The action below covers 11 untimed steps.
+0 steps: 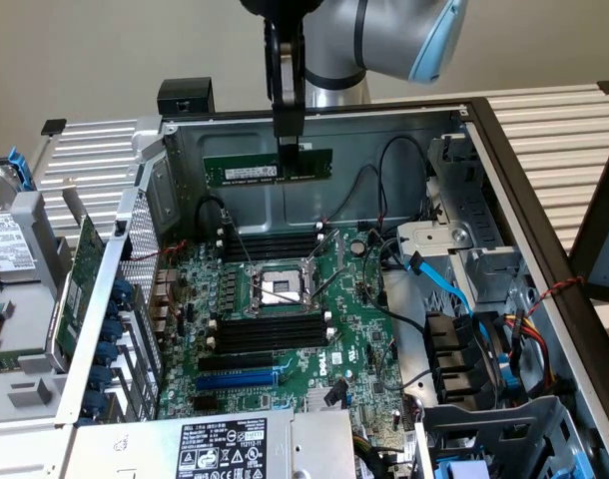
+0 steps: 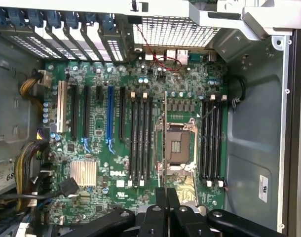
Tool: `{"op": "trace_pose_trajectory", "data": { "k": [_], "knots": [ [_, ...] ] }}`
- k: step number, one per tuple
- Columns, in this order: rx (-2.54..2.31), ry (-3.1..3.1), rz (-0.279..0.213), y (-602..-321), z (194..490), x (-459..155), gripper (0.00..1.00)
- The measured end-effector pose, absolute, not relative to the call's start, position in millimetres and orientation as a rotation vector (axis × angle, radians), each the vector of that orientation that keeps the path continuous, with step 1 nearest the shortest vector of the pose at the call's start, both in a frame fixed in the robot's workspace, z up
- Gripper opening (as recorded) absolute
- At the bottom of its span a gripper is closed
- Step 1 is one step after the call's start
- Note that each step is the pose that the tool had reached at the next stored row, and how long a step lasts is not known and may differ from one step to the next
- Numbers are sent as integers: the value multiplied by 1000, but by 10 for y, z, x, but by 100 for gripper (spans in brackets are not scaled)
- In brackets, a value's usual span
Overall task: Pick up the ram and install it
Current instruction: 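Insert the ram into the slot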
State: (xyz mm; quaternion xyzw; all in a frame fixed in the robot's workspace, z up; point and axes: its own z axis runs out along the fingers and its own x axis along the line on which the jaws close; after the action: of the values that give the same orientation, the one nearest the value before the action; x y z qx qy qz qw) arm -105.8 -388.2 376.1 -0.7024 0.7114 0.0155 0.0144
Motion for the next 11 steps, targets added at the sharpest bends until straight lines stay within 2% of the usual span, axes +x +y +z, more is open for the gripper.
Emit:
{"op": "trace_pose_trajectory", "data": {
  "k": [11],
  "knots": [
    [-2188,2225,34,-3879,3664,-1069,12]
  ]
}}
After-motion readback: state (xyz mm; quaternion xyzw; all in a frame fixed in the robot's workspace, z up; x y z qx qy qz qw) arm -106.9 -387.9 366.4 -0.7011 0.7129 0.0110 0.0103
